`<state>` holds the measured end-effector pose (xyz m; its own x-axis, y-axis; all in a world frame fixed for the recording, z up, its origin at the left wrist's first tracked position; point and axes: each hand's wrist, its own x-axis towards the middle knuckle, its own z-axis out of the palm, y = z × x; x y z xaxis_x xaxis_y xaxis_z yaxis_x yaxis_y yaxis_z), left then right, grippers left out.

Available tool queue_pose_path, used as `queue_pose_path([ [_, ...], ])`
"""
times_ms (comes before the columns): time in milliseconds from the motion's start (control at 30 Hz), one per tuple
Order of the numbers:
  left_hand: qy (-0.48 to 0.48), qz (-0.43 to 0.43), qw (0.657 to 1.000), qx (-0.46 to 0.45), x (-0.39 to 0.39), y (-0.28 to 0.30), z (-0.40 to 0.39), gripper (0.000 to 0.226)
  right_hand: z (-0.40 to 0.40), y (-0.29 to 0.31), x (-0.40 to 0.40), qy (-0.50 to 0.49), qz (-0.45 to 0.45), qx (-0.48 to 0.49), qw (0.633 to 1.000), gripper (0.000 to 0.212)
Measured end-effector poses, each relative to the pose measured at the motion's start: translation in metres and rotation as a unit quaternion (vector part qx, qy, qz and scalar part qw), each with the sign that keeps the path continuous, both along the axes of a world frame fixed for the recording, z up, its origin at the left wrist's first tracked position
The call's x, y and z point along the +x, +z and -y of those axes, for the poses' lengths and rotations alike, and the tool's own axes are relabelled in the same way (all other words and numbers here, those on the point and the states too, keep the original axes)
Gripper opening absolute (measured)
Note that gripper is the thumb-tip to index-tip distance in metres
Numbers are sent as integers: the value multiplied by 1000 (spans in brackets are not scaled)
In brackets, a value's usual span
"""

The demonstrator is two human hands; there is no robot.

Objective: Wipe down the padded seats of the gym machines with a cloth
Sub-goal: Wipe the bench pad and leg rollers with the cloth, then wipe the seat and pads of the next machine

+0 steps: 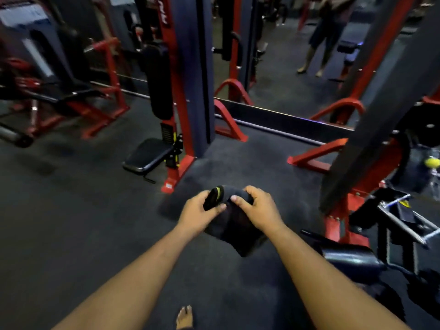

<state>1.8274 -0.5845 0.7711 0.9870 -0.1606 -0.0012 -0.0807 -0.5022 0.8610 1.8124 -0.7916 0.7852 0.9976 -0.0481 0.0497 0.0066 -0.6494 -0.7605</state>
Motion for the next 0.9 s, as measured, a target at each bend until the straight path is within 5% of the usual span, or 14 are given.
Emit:
queue_pose_path([
  [100,62,8,997,-52,-1,5,-52,17,-35,-1,10,59,-40,15,997,34],
  [233,136,19,985,-101,12,9,-139,39,-82,-12,26,126,-155,4,980,38],
  [333,169,17,982,-82,30,5,-205,52,-132,-9,37,96,-120,141,978,28],
  [500,181,-25,980,-73,46,17,-301,36,-258,0,65,13,-102,369,924,21],
  [600,151,-48,984,-77,57,18,-345,60,-322,5,80,-13,-83,381,921,19],
  [700,152,-45,980,-122,77,23,-388,39,-366,7,100,-38,-63,382,921,29],
  [800,165,-35,970,-172,100,26,-408,24,-389,2,124,-68,-59,357,930,62],
  [900,170,-40,967,-185,138,22,-417,18,-411,-8,158,-109,-67,355,926,45],
])
